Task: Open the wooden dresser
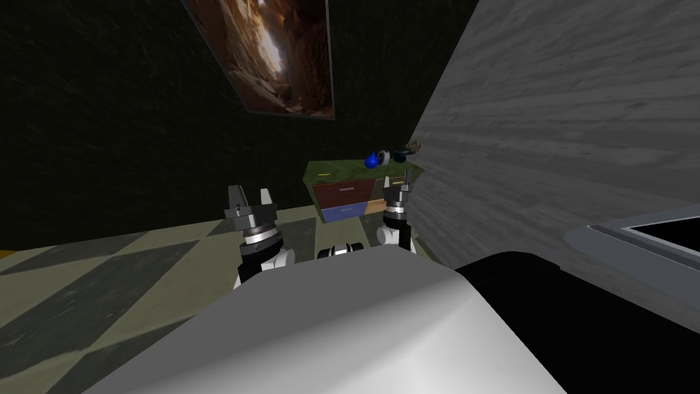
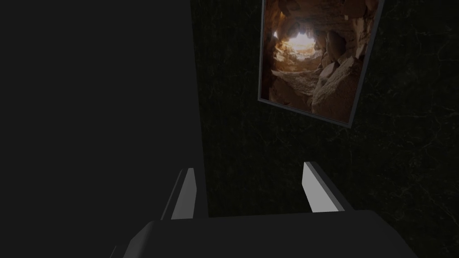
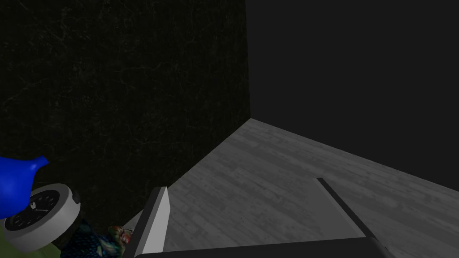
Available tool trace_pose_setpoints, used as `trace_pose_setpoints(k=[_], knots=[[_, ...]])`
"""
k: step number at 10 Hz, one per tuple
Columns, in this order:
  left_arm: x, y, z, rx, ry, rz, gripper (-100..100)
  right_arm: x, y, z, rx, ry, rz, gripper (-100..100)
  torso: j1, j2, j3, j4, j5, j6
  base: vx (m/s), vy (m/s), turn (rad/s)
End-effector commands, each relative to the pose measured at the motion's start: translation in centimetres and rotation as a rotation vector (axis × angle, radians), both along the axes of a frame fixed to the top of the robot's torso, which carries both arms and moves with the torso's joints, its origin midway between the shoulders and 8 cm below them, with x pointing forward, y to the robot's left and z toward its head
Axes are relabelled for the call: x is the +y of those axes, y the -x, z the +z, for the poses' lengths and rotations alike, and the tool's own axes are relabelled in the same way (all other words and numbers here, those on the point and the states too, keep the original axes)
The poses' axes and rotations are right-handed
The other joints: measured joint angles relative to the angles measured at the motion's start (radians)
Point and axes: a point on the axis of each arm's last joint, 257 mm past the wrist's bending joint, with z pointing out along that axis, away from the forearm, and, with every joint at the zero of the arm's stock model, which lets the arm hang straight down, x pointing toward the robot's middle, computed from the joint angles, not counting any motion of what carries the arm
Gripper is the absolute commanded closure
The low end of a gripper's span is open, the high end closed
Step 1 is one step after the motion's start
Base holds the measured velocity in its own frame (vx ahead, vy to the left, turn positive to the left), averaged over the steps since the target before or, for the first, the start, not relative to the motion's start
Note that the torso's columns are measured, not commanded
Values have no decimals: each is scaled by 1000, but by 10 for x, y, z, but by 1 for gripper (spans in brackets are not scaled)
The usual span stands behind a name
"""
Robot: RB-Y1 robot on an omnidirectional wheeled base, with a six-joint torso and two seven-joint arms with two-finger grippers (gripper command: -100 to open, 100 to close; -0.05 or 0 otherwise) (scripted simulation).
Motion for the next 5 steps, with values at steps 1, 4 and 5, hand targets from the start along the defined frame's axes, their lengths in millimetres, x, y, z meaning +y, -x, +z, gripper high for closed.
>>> trace_pose_setpoints(k=[1, 4, 5], knots=[[0, 0, 0, 0, 0, 0, 0, 8, -5, -6, 31, 70, 8, -100, 0, 74, -148, 74, 0, 0, 14, 4, 29], [0, 0, 0, 1, 0, 0, 0, 23, -19, -33, 133, 243, -5, -100, 0, 118, -241, 119, 0, 0, 28, 9, 59], [0, 0, 0, 1, 0, 0, 0, 26, -25, -45, 176, 299, -17, -100, 0, 119, -242, 120, 0, 0, 45, 12, 73]])
